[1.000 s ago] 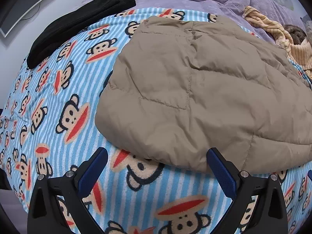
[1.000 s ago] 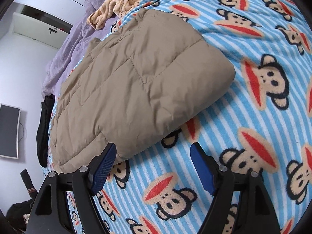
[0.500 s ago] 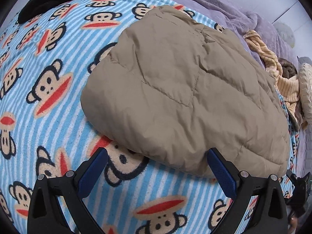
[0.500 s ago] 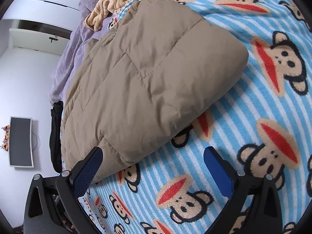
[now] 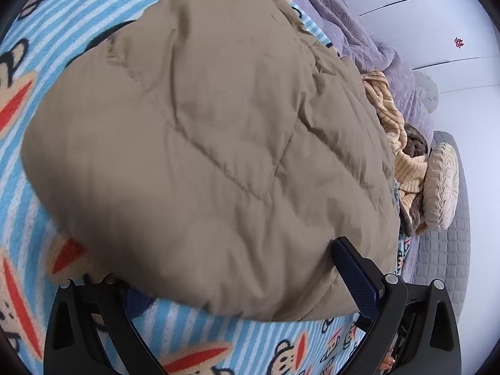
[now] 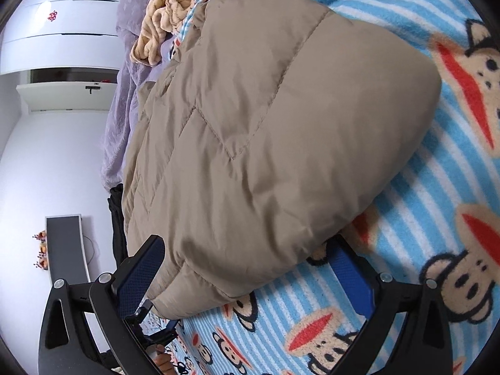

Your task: Fold large clothes

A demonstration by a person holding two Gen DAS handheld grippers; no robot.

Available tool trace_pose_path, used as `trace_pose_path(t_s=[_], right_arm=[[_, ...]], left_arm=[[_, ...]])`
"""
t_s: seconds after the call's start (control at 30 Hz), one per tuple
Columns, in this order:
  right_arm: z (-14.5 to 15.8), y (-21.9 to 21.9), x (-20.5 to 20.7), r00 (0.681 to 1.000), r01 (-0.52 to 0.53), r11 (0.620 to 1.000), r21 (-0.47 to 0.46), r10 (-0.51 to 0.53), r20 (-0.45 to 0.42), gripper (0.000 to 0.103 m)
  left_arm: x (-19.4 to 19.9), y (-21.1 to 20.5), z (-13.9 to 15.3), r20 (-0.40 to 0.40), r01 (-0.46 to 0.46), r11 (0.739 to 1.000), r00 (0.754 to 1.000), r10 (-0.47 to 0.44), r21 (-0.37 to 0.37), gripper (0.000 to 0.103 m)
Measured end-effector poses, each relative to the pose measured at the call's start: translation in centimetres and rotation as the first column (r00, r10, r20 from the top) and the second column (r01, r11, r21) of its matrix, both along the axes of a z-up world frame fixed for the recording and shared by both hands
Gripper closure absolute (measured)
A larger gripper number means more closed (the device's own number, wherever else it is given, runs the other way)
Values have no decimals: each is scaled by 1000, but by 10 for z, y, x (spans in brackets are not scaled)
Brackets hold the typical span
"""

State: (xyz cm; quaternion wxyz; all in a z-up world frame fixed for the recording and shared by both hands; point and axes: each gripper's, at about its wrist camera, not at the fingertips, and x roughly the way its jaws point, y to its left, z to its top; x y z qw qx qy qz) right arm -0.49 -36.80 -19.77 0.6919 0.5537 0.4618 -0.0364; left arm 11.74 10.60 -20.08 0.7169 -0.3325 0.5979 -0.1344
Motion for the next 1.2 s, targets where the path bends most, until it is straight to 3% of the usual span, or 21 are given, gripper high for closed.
trace_pose_path(t_s=[0.17,0.33,0.37,0.4,0.47,0.53,0.57,0.6,0.7,0.8,1.03,1.2], right_arm=[[-7,3,22,998,-7,997,79,2,58,0],[-20,9,45,996,-20,990,139,8,85,0],[-25,10,48,997,-12,988,153,0,81,0],[-28,10,49,997,-5,987,162,-8,80,0],[-31,10,51,997,14,984,175,-29,78,0],[-31,9,51,996,36,982,188,-50,68,3],[-31,7,51,997,48,981,187,-59,55,18],[-32,6,48,997,56,982,180,-63,37,45],[-28,5,45,995,74,980,182,-84,48,68],[-14,9,42,994,68,987,144,-79,77,76],[11,21,17,994,50,994,96,-60,97,77],[22,34,-16,997,32,997,67,-37,73,77]], left_arm=[[23,0,-5,12,-82,995,996,83,-63,1],[35,0,-11,27,-140,990,990,140,-26,2],[37,-2,-10,35,-148,989,988,149,-6,12],[38,-3,-8,48,-148,989,988,147,16,35],[40,2,-6,61,-139,990,988,139,3,59],[38,6,1,93,-131,991,987,131,0,73],[37,6,7,114,-117,993,987,115,14,78],[35,5,13,138,-99,994,986,93,36,81],[31,-1,34,202,-46,995,979,26,91,83],[24,2,50,237,-12,995,971,-10,95,83],[-12,17,69,262,87,990,958,-114,113,83],[-60,32,71,225,116,988,965,-137,104,83]])
